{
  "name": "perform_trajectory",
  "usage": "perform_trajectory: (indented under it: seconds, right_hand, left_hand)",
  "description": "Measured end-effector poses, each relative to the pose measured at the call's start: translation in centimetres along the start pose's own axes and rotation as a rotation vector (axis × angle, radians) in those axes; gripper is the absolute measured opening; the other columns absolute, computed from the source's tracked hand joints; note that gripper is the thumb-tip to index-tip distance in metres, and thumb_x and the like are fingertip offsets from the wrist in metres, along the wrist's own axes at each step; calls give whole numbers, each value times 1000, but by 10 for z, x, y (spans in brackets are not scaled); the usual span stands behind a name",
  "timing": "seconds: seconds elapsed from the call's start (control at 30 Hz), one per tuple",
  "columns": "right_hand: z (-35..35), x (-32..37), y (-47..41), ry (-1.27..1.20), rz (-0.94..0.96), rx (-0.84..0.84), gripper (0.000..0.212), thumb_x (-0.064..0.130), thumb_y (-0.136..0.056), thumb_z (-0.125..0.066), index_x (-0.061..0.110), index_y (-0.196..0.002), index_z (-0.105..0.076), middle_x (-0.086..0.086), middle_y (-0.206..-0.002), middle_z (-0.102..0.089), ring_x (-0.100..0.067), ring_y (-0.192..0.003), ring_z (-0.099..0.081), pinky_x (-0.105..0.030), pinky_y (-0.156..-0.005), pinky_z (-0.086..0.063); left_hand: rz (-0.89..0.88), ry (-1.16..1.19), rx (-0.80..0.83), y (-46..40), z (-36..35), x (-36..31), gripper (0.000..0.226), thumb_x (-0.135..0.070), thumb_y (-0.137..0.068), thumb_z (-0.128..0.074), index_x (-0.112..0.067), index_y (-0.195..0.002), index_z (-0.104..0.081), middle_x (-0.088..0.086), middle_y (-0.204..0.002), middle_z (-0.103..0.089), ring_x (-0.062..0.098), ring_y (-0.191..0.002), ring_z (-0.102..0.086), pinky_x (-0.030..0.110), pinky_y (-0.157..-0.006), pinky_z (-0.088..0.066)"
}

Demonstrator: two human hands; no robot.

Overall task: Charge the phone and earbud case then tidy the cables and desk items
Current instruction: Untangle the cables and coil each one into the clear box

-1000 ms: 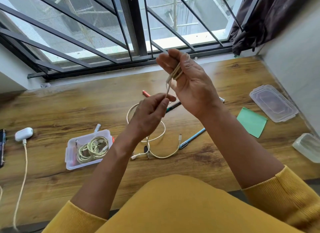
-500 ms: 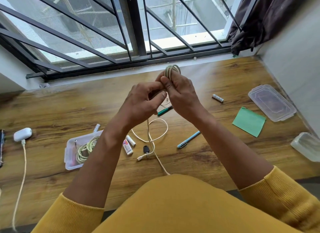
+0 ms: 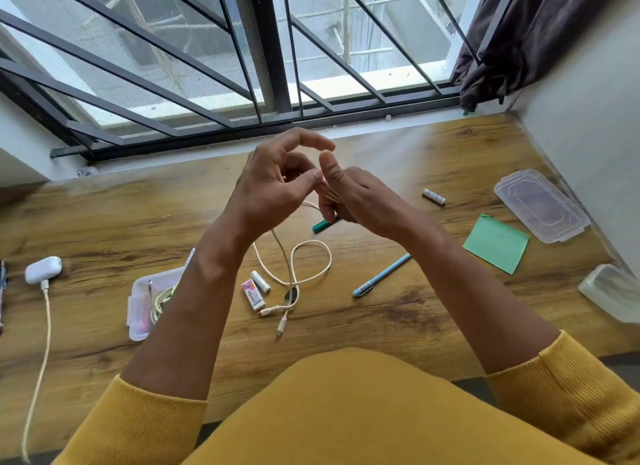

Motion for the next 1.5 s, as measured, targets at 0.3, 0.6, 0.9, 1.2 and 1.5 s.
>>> perform_trajectory:
  seconds: [0.3, 0.6, 0.9, 1.2, 1.5]
  right_hand:
    - [1, 2, 10, -531, 27, 376, 52, 32, -112, -36, 13, -67, -51, 4, -50, -26, -18, -44, -22, -30, -48, -27]
    - [5, 15, 18, -755, 82, 435, 37, 27, -110, -33, 10, -83, -51, -2, -55, -32, -24, -50, -29, -47, -71, -38]
    - [15, 25, 11, -1054, 223, 188, 41, 22, -115, -17, 7, -106, -54, -6, -81, -63, -36, -95, -57, -46, -93, -39]
    - [23, 20, 0, -1121, 193, -138, 25, 10, -115, -32, 10, -124, -55, -8, -118, -73, -28, -128, -65, -33, -100, -53]
    - [19, 5, 1, -459, 121, -350, 23, 4, -112, -41, -7, -126, -55, -20, -110, -74, -13, -105, -73, -24, -86, -57]
  left_hand:
    - [-10, 214, -44, 4, -5, 2, 18, -6, -93, -68, 1, -110, -64, 15, -83, -67, 22, -64, -60, 23, -57, -44]
    - [47, 254, -126, 7, -10, 14, 17, -17, -105, -56, -18, -88, -57, -5, -70, -49, 8, -55, -41, 21, -50, -34]
    - [205, 317, -245, 28, -46, 35, 31, -18, -116, -38, -16, -93, -59, 13, -65, -42, 17, -49, -36, 27, -43, -29]
    - [200, 151, -69, 35, -59, 21, 31, -26, -109, -46, -18, -124, -72, 7, -61, -51, 13, -50, -47, 32, -50, -40]
    - [69, -178, 33, 20, -20, 2, 23, -22, -104, -68, -20, -125, -76, -6, -71, -67, 6, -58, -54, 28, -56, -45]
Point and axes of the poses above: each hand's wrist, its own y-axis away from the middle knuckle, its own z-axis out of the back of the hand, x = y × z, the point moved 4 cm from there along -y, towards the middle knuckle
